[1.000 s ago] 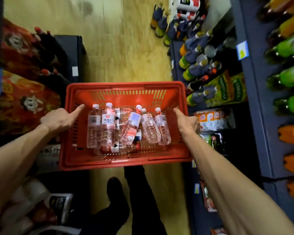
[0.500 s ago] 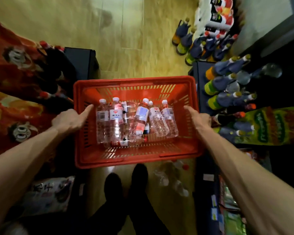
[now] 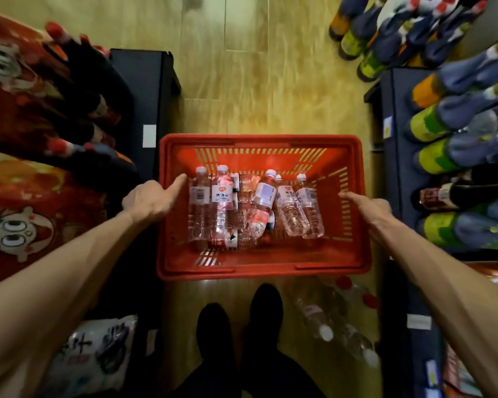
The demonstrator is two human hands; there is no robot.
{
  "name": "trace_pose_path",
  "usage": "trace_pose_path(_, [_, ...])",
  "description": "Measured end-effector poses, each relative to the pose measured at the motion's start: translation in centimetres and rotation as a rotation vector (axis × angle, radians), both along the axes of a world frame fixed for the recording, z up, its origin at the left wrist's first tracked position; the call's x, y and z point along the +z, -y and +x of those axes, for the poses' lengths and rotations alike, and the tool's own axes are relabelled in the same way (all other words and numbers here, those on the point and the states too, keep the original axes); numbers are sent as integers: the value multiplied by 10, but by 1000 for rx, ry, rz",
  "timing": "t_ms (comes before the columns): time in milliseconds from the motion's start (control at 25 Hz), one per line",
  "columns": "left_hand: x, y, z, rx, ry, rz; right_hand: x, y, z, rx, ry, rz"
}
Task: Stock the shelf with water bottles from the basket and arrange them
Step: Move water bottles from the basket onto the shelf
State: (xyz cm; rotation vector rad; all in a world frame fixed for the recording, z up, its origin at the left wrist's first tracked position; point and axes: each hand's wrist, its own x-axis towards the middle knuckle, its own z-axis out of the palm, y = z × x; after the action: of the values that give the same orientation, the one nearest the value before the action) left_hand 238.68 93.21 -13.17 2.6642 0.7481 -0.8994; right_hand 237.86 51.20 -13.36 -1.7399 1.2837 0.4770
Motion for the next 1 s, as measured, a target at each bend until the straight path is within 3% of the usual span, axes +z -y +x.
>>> trace_pose_path(240, [-40, -7, -12, 0, 2, 25, -27, -15, -19, -48, 87, -12])
trace_pose_path(400, [-43, -8, -8, -14, -29, 9, -29, -17, -13, -19, 18, -52])
trace_pose_path(520, [-48, 3, -13, 32, 83, -26, -34, -39, -15, 220, 7, -377])
trace_pose_path(600, [-52, 15, -16, 9, 241, -42, -32, -65, -20, 424, 174, -501])
trace_pose_path(680, [-54, 24, -22, -120, 383, -6, -44, -88, -26, 582, 252, -442])
trace_pose_path(800, [-56, 34, -32, -394, 474, -60, -67, -112, -35, 721, 148, -222])
trace_pose_path(880, [-67, 42, -38, -453, 395, -191, -83, -121, -39, 712, 98, -127])
trace_pose_path(1000, [-91, 47, -38, -357, 225, -258, -104, -131, -39, 655, 70, -53])
